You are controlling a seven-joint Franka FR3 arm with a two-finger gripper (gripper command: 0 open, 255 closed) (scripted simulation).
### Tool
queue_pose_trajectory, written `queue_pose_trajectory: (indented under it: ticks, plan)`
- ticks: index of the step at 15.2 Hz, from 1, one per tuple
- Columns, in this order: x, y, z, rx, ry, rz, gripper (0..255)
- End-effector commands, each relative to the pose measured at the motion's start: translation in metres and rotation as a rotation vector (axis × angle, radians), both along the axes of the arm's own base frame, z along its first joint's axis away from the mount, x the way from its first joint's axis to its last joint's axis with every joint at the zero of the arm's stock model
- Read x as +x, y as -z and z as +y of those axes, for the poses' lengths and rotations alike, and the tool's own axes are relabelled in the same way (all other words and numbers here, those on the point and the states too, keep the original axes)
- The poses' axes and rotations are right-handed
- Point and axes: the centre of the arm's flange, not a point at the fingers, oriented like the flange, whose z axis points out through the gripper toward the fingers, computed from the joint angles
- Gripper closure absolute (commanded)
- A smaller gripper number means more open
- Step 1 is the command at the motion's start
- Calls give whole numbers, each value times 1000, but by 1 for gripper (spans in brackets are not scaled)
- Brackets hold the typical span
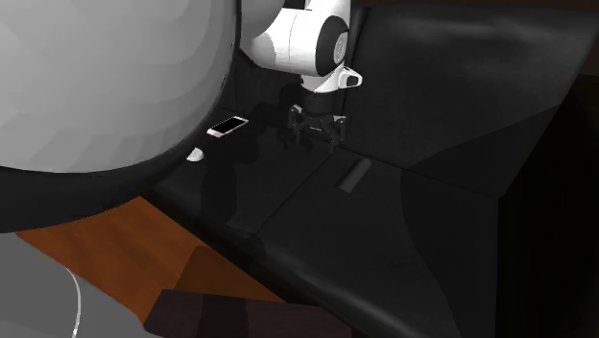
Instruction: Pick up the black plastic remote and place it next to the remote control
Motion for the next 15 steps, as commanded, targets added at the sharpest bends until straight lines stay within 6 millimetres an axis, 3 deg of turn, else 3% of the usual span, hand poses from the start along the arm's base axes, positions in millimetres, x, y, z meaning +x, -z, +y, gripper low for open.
queue_pose_trajectory:
  ticks: [1, 13, 15]
  plan:
    - [11, 16, -15, 9, 36, 6, 0]
    - [77, 109, -135, 67, 246, 43, 0]
    - [79, 118, -138, 69, 253, 44, 0]
